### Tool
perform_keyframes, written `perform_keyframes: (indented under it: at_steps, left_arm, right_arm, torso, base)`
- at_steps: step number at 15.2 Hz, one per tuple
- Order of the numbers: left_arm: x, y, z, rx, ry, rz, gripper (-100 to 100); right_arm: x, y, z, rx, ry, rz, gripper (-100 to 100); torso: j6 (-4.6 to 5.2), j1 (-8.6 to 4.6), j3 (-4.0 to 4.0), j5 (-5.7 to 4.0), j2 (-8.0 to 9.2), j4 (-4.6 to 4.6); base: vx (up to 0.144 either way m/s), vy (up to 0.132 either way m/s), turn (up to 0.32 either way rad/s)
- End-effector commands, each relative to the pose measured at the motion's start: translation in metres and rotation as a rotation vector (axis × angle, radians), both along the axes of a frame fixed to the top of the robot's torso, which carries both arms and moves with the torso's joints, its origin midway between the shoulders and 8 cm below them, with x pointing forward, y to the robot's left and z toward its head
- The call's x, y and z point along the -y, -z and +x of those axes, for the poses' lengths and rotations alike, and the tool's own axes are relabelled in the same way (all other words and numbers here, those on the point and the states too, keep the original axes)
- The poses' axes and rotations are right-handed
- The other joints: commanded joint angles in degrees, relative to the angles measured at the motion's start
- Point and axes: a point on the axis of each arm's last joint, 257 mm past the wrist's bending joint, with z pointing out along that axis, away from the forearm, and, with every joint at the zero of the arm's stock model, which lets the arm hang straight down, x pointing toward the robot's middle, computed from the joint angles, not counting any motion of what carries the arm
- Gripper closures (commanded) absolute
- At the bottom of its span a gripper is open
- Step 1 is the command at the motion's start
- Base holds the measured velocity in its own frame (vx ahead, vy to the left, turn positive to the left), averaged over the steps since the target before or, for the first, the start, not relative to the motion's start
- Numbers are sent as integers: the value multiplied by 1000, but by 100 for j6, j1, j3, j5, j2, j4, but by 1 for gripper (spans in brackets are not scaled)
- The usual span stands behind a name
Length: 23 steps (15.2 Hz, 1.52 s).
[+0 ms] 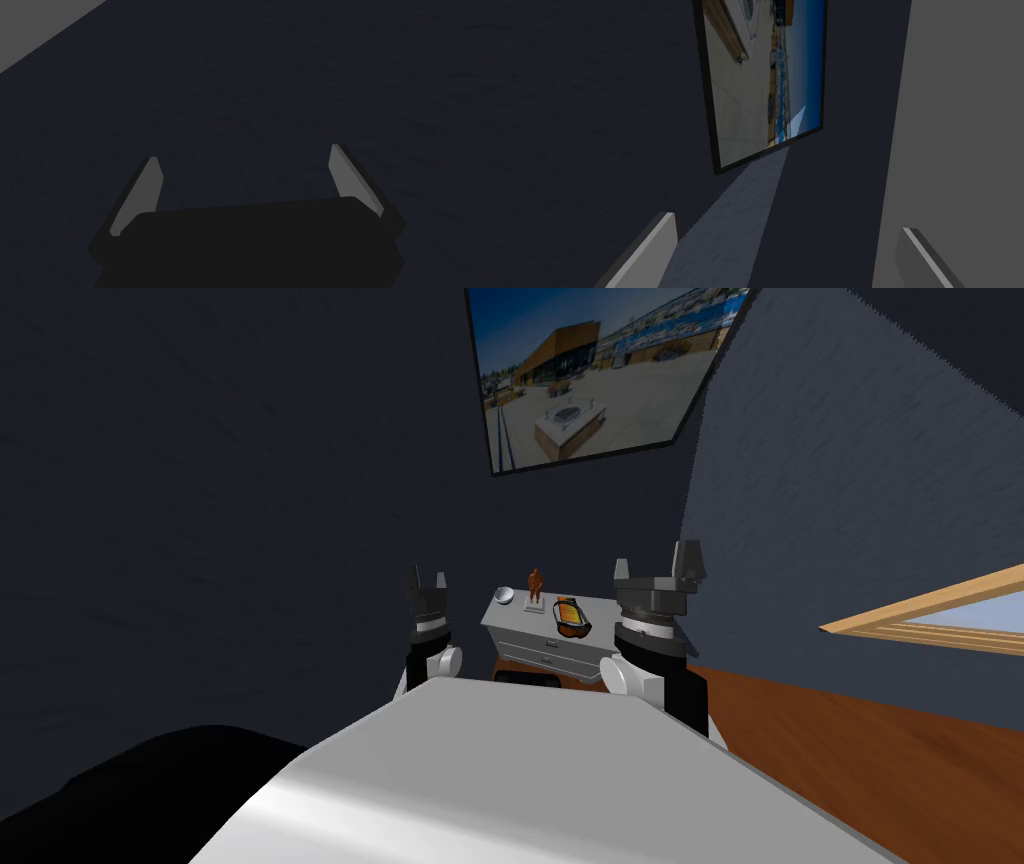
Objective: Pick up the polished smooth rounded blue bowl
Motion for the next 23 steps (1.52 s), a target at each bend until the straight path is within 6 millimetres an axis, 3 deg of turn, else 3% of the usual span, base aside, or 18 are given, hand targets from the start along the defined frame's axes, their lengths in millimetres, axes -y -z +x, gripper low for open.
perform_keyframes:
  at_steps: [1,3,10,13,18,19,21,22,23]
  left_arm:
    - [4,10,14,-40,26,21,-100]
    - [8,26,34,-96,53,37,-100]
    - [11,62,75,-219,91,50,-100]
    - [13,83,105,-300,112,53,-100]
    - [12,110,125,-376,119,47,-100]
    - [13,120,140,-419,128,45,-100]
    - [14,131,155,-457,136,43,-100]
    - [12,145,159,-493,132,37,-100]
    - [15,145,172,-506,143,38,-100]
  right_arm:
    - [0,0,0,0,0,0,0]
    - [0,0,0,0,0,0,0]
    - [0,0,0,0,0,0,0]
    - [0,0,0,0,0,0,0]
    - [0,0,0,0,0,0,0]
    - [0,0,0,0,0,0,0]
    - [0,0,0,0,0,0,0]
    - [0,0,0,0,0,0,0]
    - [0,0,0,0,0,0,0]
  torso:
    - [0,0,0,0,0,0]
    - [2,5,-1,1,-2,-1]
    - [2,8,-3,2,-5,-1]
    - [1,7,-3,2,-4,-1]
    - [1,6,-3,2,-4,-1]
    - [0,5,-2,2,-3,-1]
    - [1,5,-3,2,-4,-1]
    - [2,6,-3,1,-5,-1]
    - [1,7,-3,2,-5,-2]
  base:
    - [0,4,-11]
    - [1,13,-27]
    - [2,13,-18]
    - [0,14,-21]
    - [0,11,-17]
    - [-1,8,-21]
    - [-1,12,-28]
    - [0,14,-33]
    - [0,16,-32]
